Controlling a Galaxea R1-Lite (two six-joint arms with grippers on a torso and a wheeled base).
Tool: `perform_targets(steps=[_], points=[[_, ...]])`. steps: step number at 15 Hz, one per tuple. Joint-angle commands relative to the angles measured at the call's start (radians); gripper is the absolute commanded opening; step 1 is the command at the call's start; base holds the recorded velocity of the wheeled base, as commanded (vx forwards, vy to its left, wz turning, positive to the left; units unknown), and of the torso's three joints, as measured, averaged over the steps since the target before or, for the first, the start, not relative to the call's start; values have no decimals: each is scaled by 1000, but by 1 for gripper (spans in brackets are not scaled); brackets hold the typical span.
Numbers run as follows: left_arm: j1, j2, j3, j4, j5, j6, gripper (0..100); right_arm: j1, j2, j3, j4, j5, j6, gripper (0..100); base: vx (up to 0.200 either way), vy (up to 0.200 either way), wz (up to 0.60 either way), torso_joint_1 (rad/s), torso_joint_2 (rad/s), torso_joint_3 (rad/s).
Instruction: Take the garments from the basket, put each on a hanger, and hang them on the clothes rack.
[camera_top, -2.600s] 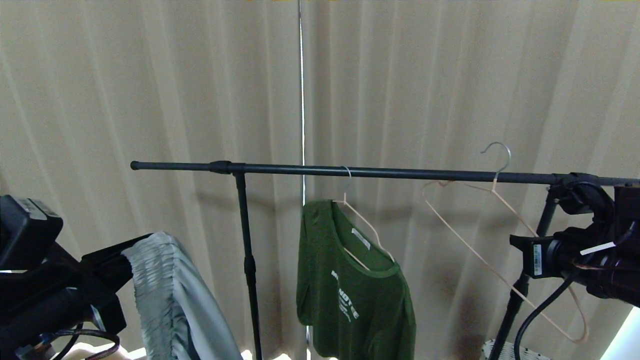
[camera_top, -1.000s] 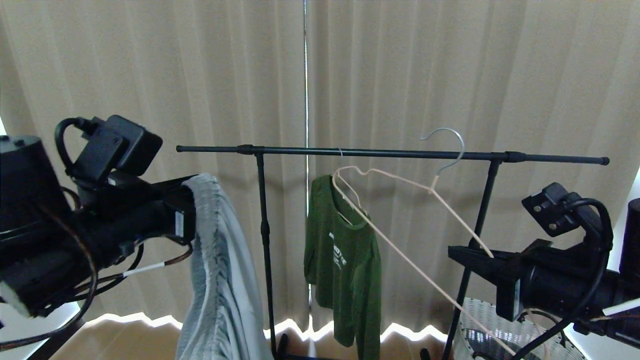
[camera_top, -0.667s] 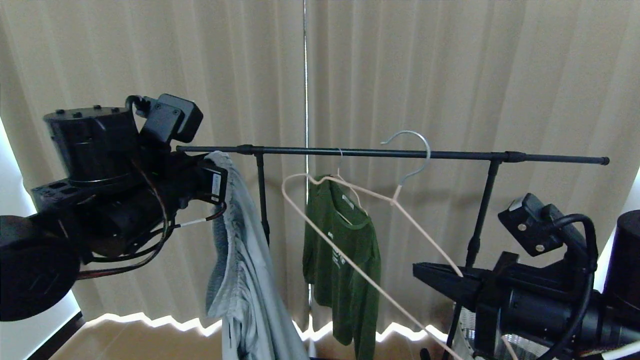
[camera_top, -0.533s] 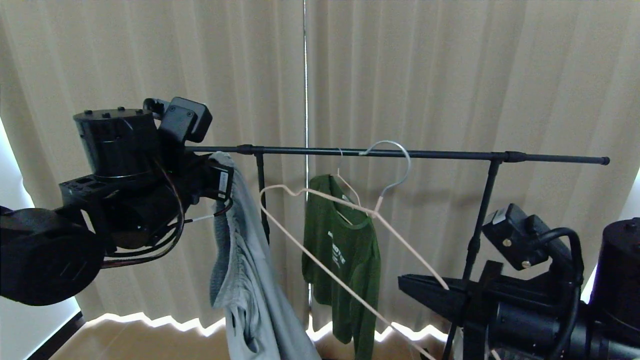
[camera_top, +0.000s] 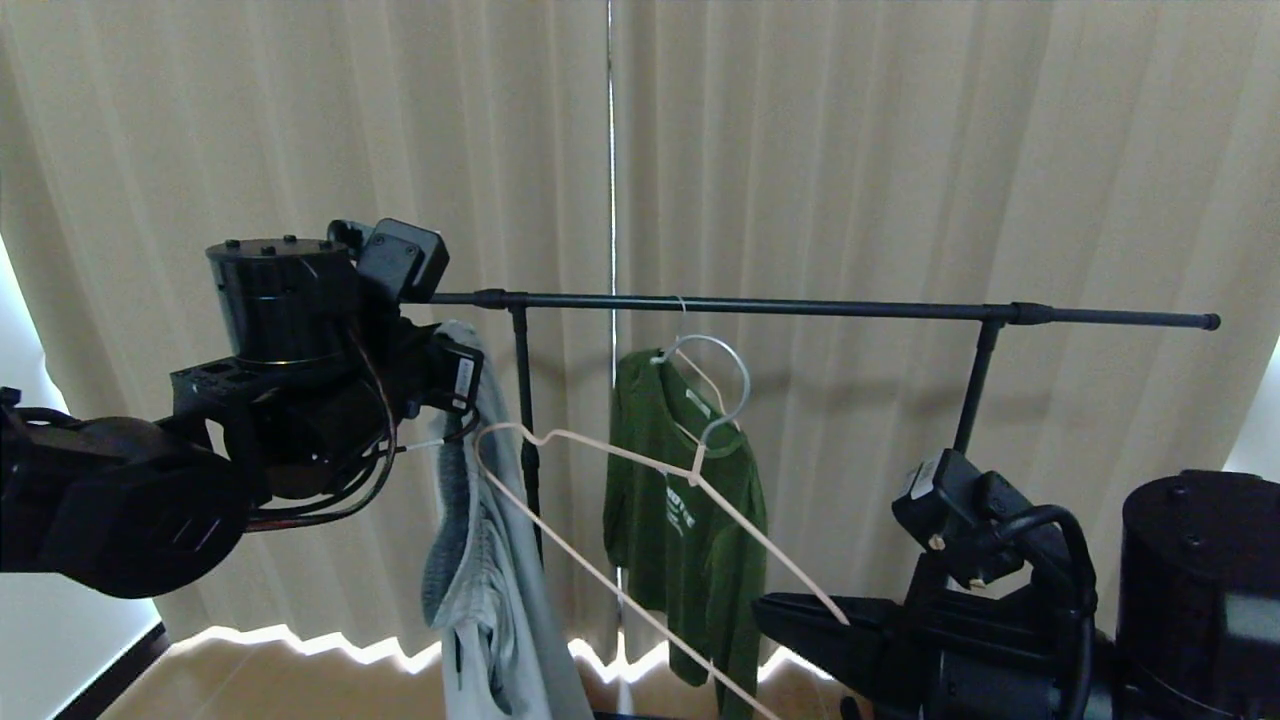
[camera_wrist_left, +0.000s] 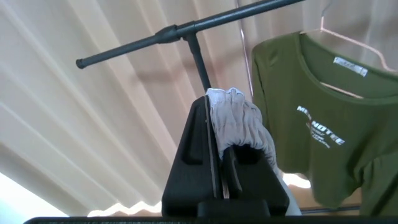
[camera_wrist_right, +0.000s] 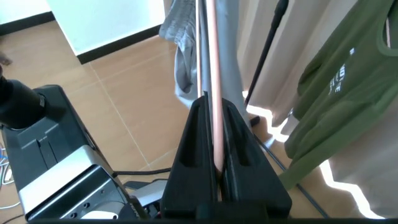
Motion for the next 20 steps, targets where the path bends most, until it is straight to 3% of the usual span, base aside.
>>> perform_targets(steps=[1, 6, 13, 17, 20], points=[[2, 0, 2, 0, 1, 0, 0, 1, 4, 1, -1, 0, 1, 0, 0, 0, 0, 0, 0, 0], [53, 23, 0, -3, 2, 8, 0, 51, -12, 5, -1, 0, -1, 0, 0, 0, 0, 0, 0, 0], [51, 29, 3, -3, 2, 8, 0, 80, 18, -13, -1, -4, -2, 0, 0, 0, 0, 0, 0, 0], [50, 15, 9, 0, 2, 11, 0, 60, 130, -80, -1, -142, -1, 0, 0, 0, 0, 0, 0, 0], [47, -1, 44, 0, 4, 34, 0, 44, 175, -123, -18, -161, 4, 0, 0, 0, 0, 0, 0, 0]])
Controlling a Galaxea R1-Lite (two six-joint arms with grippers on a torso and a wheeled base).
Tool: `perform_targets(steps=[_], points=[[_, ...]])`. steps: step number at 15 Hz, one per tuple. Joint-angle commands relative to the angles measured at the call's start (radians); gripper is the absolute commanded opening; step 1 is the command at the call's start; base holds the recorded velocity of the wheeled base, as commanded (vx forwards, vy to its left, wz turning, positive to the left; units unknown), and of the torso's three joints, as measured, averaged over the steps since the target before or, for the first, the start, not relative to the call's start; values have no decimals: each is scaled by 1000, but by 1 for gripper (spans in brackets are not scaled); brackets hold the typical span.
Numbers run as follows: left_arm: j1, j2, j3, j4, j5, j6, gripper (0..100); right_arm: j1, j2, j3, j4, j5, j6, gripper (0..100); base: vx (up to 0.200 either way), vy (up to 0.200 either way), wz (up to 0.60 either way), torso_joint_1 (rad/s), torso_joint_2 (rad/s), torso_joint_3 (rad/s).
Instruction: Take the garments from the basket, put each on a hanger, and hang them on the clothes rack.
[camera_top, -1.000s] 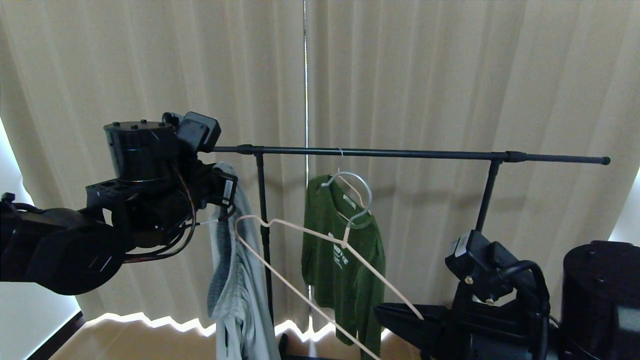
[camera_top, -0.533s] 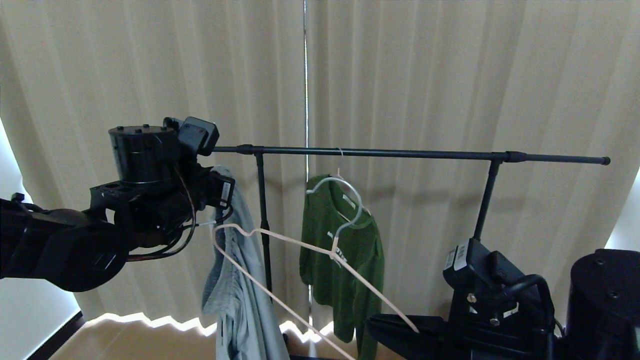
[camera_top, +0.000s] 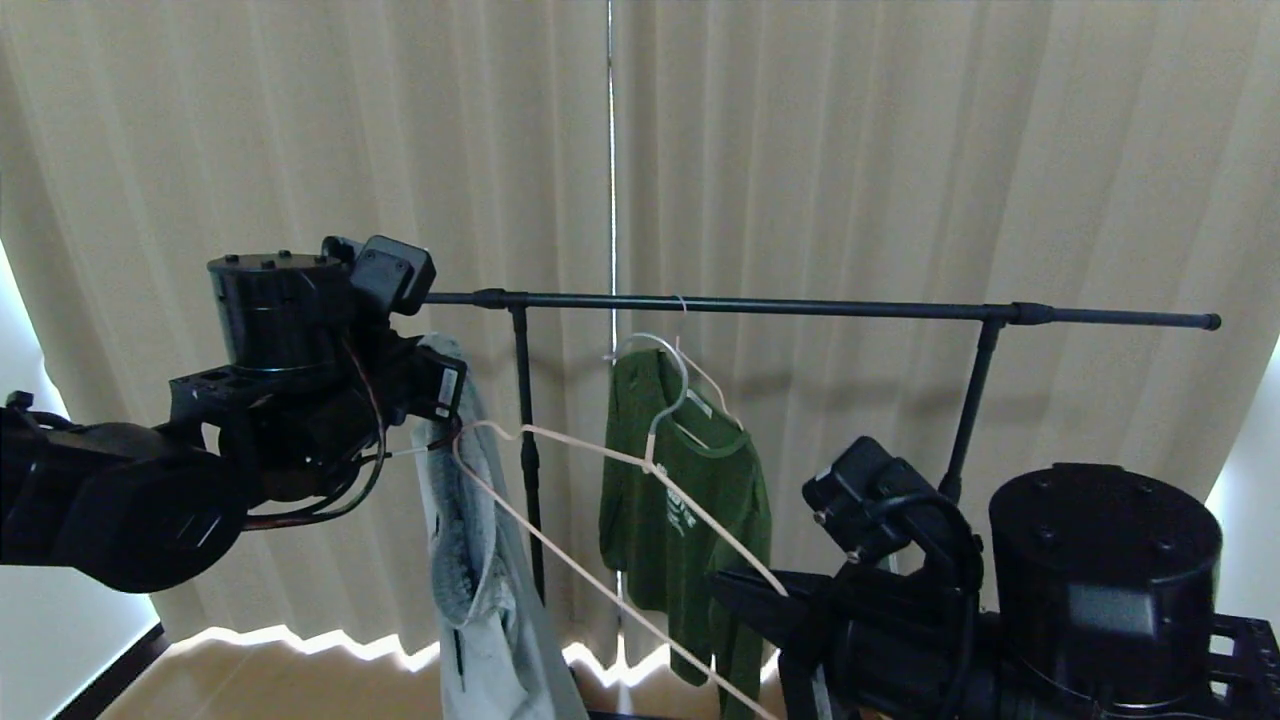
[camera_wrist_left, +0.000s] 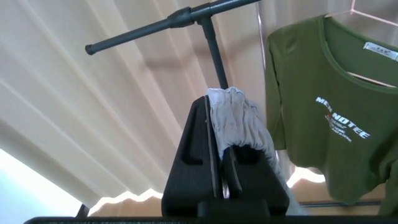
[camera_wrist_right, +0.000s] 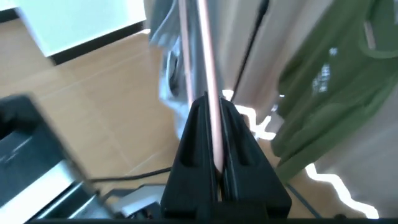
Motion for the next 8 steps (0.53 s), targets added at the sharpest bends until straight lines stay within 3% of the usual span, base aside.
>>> perform_targets(steps=[1, 4, 8], points=[[-2, -29, 35, -1, 0, 29, 0, -6, 59, -23, -37, -1, 0, 0, 0, 0, 0, 0, 0, 0], [-2, -40, 42, -1, 0, 40, 0, -6, 122, -32, -146, -4, -3, 0, 0, 0, 0, 0, 0, 0], [-2, -41, 42, -1, 0, 54, 0, -3, 140, -31, -144, -5, -5, 0, 0, 0, 0, 0, 0, 0]])
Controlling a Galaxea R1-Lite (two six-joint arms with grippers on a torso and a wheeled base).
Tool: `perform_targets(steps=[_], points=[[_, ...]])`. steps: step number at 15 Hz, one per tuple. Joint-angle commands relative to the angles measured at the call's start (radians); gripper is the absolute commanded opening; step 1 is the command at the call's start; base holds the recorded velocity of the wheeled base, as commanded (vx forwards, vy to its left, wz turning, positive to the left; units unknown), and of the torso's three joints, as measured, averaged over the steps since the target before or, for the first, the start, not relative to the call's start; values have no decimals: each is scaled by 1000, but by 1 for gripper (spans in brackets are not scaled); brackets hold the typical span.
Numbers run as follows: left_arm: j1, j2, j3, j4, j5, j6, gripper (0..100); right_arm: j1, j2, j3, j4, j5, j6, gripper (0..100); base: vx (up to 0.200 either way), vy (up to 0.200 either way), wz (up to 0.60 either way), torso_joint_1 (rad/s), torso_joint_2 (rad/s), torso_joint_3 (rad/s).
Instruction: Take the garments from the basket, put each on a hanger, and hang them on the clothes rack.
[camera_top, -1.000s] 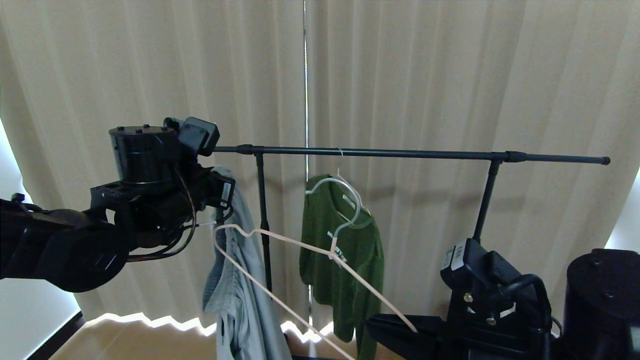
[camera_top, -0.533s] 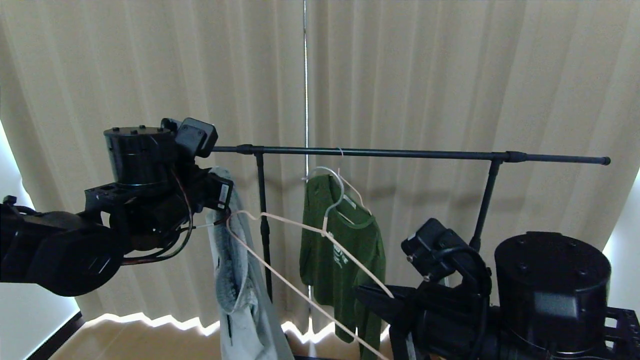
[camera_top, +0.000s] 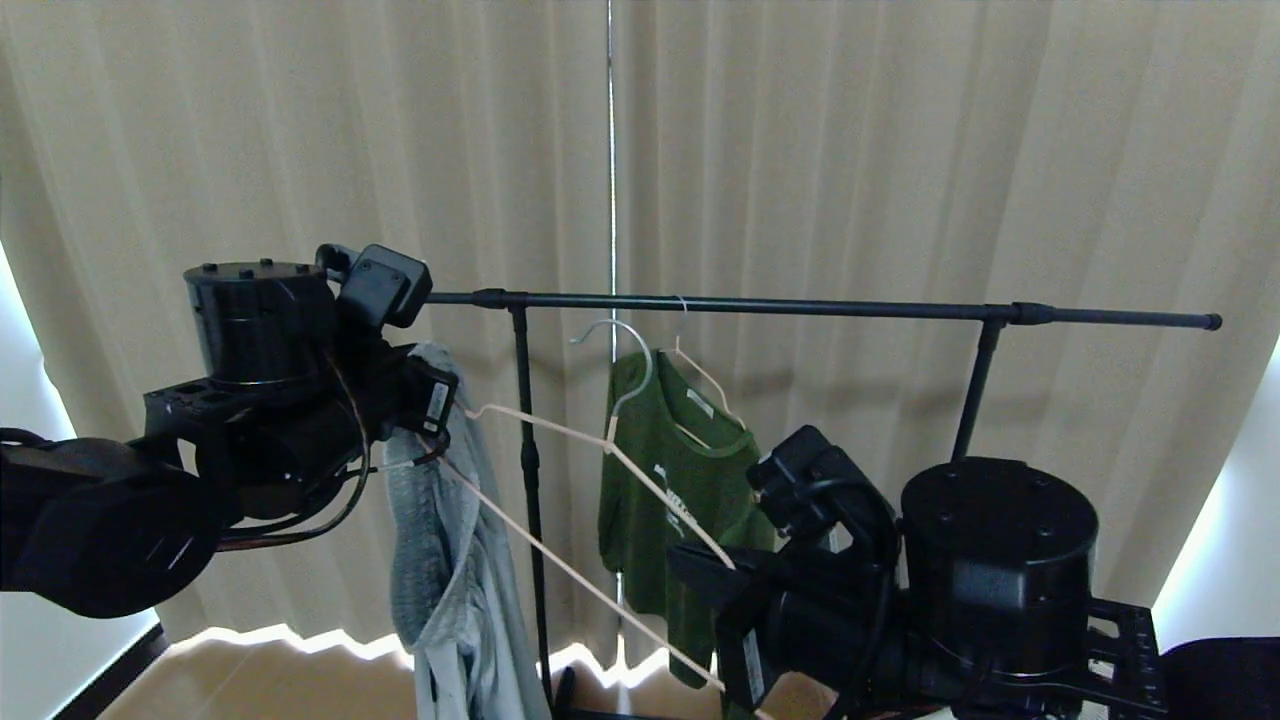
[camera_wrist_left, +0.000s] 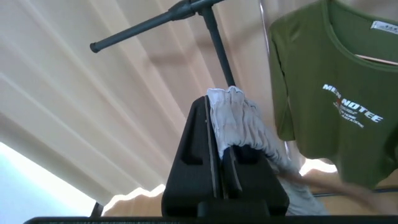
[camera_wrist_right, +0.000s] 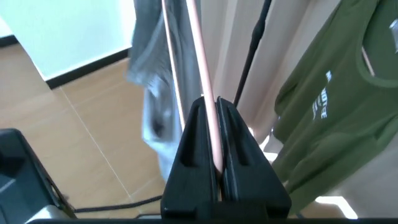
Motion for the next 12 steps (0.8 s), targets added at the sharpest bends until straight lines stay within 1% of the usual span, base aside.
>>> perform_targets(steps=[1, 2, 3, 5, 6, 7, 9, 10, 12], points=[[5, -5, -1, -1, 0, 17, 0, 8, 7, 9, 9, -6, -2, 0, 0, 0, 0, 0, 0, 0], [5, -5, 0, -1, 0, 32, 0, 12, 5, 9, 29, -12, 0, 0, 0, 0, 0, 0, 0, 0], [5, -5, 5, 2, 2, 56, 0, 16, 4, 3, 66, -38, 0, 0, 0, 0, 0, 0, 0, 0], [11, -22, 19, 25, 11, 149, 0, 11, 15, -9, 92, -75, 0, 0, 0, 0, 0, 0, 0, 0], [15, -36, 22, 36, 16, 173, 0, 6, 16, -9, 92, -75, 0, 0, 0, 0, 0, 0, 0, 0], [15, -65, 23, 85, 16, 207, 0, -11, 22, -14, 92, -75, 1, 0, 0, 0, 0, 0, 0, 0], [12, -112, 23, 179, 14, 236, 0, -38, 39, -34, 92, -78, 14, 0, 0, 0, 0, 0, 0, 0], [9, -131, 25, 214, 13, 238, 0, -47, 50, -46, 92, -78, 34, 0, 0, 0, 0, 0, 0, 0], [3, -152, 25, 257, 8, 238, 0, -52, 61, -60, 92, -98, 70, 0, 0, 0, 0, 0, 0, 0]])
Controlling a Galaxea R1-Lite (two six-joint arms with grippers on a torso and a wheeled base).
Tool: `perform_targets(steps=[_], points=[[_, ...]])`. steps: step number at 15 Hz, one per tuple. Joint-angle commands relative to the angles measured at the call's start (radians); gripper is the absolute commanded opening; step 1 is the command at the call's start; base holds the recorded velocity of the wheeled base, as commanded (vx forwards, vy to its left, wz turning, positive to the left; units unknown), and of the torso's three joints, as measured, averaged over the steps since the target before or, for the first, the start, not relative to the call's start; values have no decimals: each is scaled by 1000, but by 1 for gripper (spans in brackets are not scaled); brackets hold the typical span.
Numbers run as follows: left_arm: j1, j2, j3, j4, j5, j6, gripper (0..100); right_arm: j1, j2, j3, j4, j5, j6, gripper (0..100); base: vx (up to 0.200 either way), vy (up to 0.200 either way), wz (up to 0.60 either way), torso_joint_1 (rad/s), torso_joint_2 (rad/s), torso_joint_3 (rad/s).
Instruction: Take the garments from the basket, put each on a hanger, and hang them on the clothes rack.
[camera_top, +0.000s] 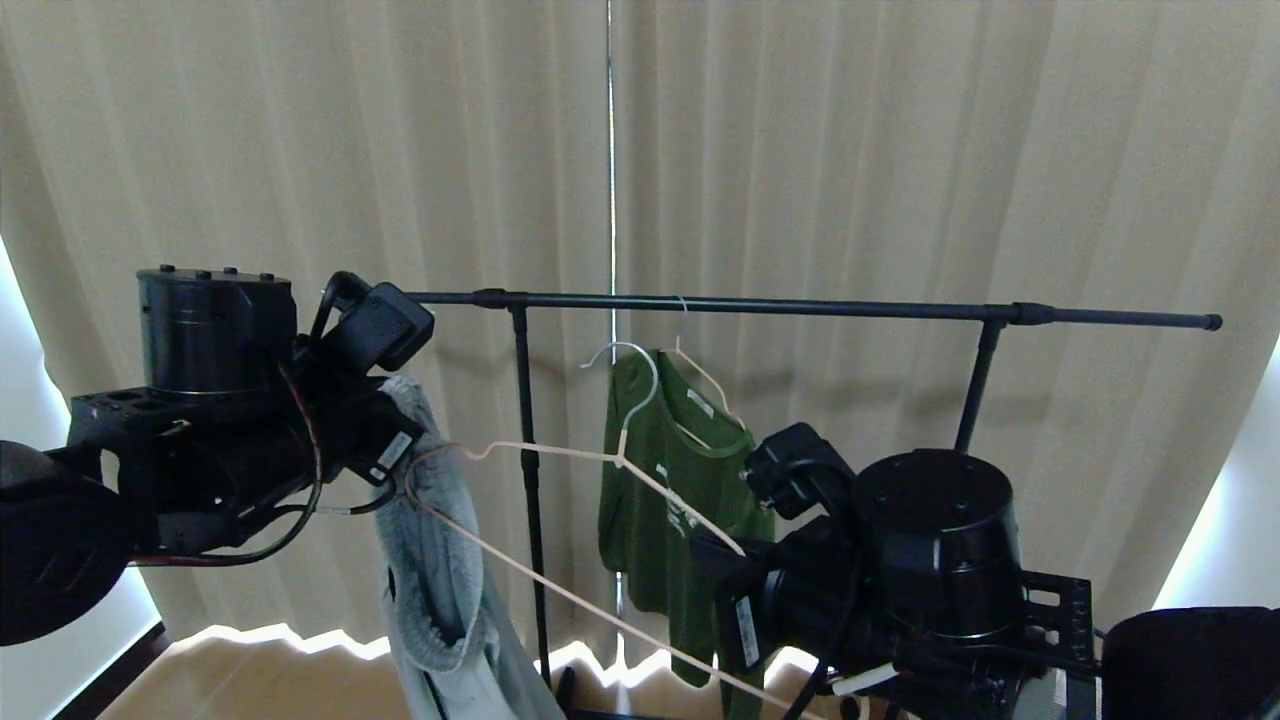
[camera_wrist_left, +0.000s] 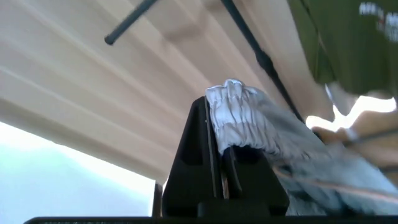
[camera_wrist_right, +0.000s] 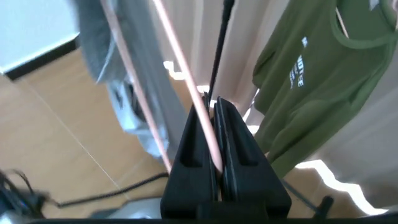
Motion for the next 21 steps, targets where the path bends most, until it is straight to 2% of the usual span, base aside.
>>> perform_targets(steps=[1, 8, 9, 10, 12, 17, 20, 21], points=[[-6, -37, 1, 18, -3, -1, 0, -11, 13, -11, -5, -13, 5, 0, 0, 0, 0, 0, 0, 0], [-63, -45, 27, 18, -7, -12, 0, -12, 19, -46, -14, -20, 16, 0, 0, 0, 0, 0, 0, 0], [-68, -43, 27, 17, -7, -21, 0, -12, 21, -48, -14, -20, 18, 0, 0, 0, 0, 0, 0, 0], [-92, -40, 16, 18, -3, -65, 0, -12, 36, -61, -14, -22, 19, 0, 0, 0, 0, 0, 0, 0], [-83, -31, -10, 20, 5, -70, 0, -9, 39, -57, 3, -22, 16, 0, 0, 0, 0, 0, 0, 0], [-43, 36, -70, 12, 8, -95, 0, 86, 31, -72, 47, -20, 44, 0, 0, 0, 0, 0, 0, 0], [-45, 33, -65, 18, 8, -99, 0, 63, 60, -130, 118, -37, 67, 0, 0, 0, 0, 0, 0, 0], [-45, 29, -62, 20, 22, -98, 0, 32, 85, -166, 150, -83, 79, 0, 0, 0, 0, 0, 0, 0]])
